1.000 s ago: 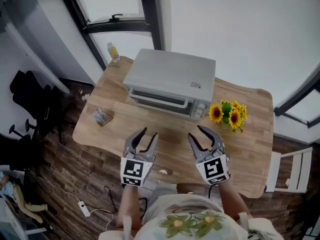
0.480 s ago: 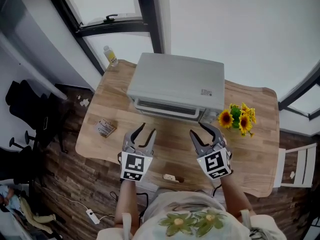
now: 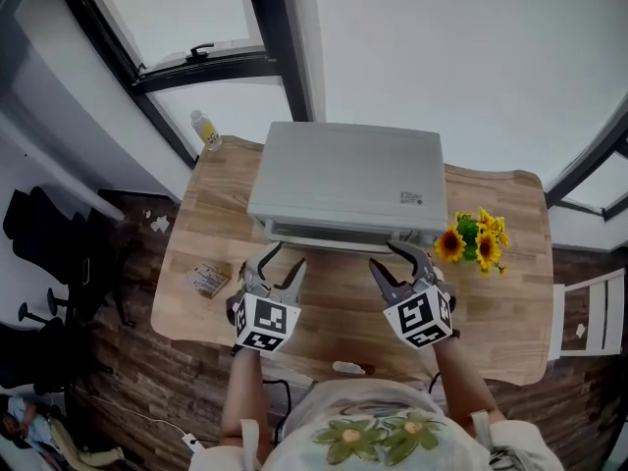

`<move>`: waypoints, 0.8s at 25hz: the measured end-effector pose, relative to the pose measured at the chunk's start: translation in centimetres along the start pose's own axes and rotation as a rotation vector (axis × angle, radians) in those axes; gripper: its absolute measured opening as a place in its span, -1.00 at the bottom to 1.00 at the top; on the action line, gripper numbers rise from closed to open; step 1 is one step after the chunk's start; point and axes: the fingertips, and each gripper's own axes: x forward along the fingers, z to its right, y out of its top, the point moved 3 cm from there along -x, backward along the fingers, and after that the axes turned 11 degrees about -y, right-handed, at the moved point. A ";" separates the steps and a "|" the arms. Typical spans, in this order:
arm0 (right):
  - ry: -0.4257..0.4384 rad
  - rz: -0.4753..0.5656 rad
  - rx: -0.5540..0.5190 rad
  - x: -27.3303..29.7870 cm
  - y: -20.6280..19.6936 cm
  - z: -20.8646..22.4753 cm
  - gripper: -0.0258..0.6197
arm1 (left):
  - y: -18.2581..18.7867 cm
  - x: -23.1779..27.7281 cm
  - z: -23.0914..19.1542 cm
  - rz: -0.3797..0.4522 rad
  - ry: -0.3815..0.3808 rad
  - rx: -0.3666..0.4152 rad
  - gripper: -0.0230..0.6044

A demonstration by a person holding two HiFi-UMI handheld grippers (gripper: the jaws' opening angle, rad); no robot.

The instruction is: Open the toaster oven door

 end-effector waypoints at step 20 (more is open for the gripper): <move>-0.021 -0.038 -0.109 2.2 -1.7 -0.5 -0.42 | -1.3 3.5 -1.4 -0.049 -0.051 0.131 -0.20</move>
